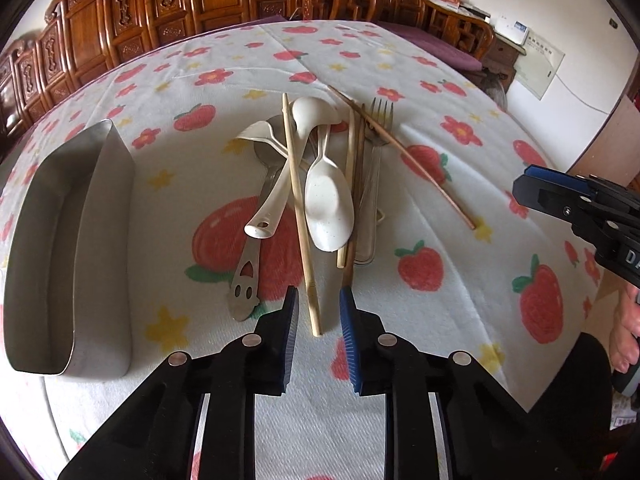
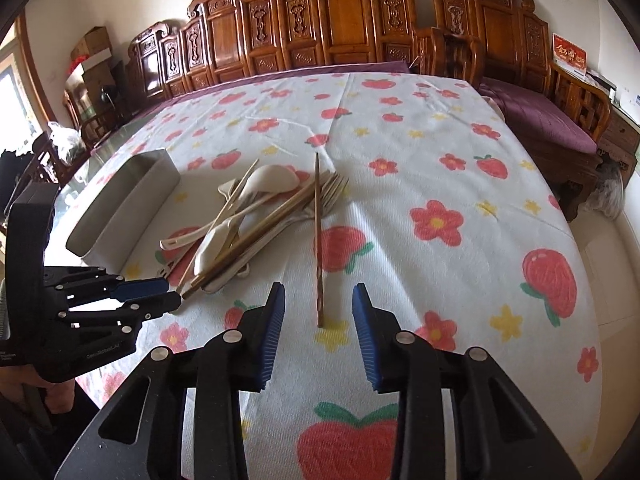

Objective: Organize utensils
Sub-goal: 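Move the left gripper forward over the utensil pile, then close the left gripper on a single wooden chopstick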

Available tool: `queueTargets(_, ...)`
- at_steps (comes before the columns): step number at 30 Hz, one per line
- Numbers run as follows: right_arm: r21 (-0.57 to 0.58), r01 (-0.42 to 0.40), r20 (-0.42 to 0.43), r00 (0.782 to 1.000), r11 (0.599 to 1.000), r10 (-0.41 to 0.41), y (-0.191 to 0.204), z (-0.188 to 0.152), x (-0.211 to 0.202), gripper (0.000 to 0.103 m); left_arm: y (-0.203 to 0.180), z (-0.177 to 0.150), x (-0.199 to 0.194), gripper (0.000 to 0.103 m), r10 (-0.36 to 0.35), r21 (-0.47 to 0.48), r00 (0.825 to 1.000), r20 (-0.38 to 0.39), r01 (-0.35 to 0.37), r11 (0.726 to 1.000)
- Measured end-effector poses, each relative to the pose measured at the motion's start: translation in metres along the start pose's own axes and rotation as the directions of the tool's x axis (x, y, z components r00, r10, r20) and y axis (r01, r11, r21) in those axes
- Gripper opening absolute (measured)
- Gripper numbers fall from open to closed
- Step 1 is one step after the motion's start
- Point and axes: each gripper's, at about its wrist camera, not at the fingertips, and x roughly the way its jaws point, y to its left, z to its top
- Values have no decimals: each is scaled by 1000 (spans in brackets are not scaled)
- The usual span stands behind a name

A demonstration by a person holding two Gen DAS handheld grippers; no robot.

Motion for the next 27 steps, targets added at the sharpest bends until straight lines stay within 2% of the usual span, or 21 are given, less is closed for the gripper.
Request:
queueTargets(3,-10,2,-3,1000,1000,-2,2,-1,2,38,2,1,6,19,16,-4,1000,-7,-17,1000)
queueTargets(5,-21,6,-6,1000,1000,-6,3,-2,4,38,3,0,8,6,21,-2,1000,-5,-21,1000)
queueTargets(10,-32,14,-27,1000,999,-14,1,-2,16,38,3,-6,2,4,14,8,1000,21,-14,1000)
queueTargets(16,-71,10,-49,999,997,-13,9,-3,34,35,4,-11,-26,4,1,6,997,80,-1,1000)
queueTargets(24,-125,32,-83,996,992,-42,16,-4,61,27,7,-13,-72,4,-27,8,989,149,26,1000)
queueTargets(27,-129,41,-74,996,991,-51,15,-3,63,19,11,-13,-83,4,-27,1,986,162,27,1000)
